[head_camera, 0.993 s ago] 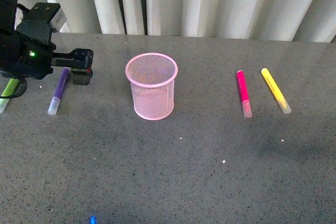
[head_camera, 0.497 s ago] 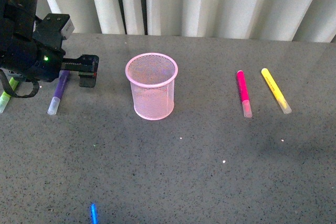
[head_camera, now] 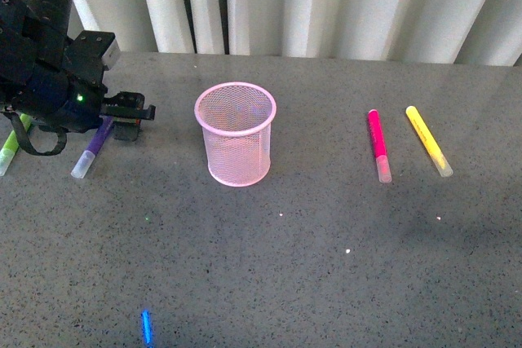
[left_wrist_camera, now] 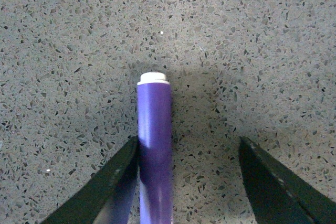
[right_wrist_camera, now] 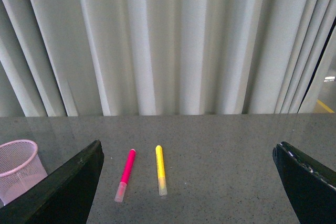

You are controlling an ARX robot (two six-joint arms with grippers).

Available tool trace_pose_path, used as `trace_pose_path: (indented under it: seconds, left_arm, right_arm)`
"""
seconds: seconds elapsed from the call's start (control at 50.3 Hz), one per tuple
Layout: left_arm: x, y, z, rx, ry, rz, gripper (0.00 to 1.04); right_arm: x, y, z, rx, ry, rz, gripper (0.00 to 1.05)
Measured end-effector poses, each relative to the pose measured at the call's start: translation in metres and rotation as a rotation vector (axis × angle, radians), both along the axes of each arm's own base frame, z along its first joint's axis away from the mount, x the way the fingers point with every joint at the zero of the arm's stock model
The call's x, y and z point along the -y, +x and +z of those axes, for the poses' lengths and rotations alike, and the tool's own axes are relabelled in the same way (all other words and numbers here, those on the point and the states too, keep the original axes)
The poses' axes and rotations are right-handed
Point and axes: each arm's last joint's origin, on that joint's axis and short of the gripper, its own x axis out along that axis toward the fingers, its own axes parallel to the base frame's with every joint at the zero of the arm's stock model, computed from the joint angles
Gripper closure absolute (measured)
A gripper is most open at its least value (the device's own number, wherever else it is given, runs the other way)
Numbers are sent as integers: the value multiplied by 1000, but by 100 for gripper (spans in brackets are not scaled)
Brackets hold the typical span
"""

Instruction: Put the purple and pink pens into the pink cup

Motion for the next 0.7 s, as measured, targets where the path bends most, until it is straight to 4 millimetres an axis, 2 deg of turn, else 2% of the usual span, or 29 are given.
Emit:
trace_pose_path:
  seconds: [0.119, 0.258, 0.298, 0.417, 0.497, 0.576, 0.656, 0.695]
  left_arm:
    - [0, -1, 0, -2, 0, 5, 61]
    - [-2, -5, 1, 13, -31, 43, 89]
    - [-3, -7, 2, 15, -47, 61, 92]
    - [-7, -14, 10, 30, -91, 114, 92]
    - [-8, -21, 31, 72, -157, 144, 92]
    - [-5, -28, 67, 204, -241, 165, 92]
    - [7, -40, 118, 431, -343, 166, 92]
    - [15, -49, 136, 533, -384, 146, 92]
  right_arm:
    - [0, 0, 0, 0, 0, 0, 7]
    - [0, 0, 0, 0, 0, 0, 7]
    - [0, 0, 0, 0, 0, 0, 7]
    - [0, 0, 0, 0, 0, 0, 7]
    - [0, 0, 0, 0, 0, 0, 7]
    - [0, 0, 0, 0, 0, 0, 7]
    - [0, 0, 0, 0, 0, 0, 7]
    - [0, 0, 0, 0, 0, 0, 7]
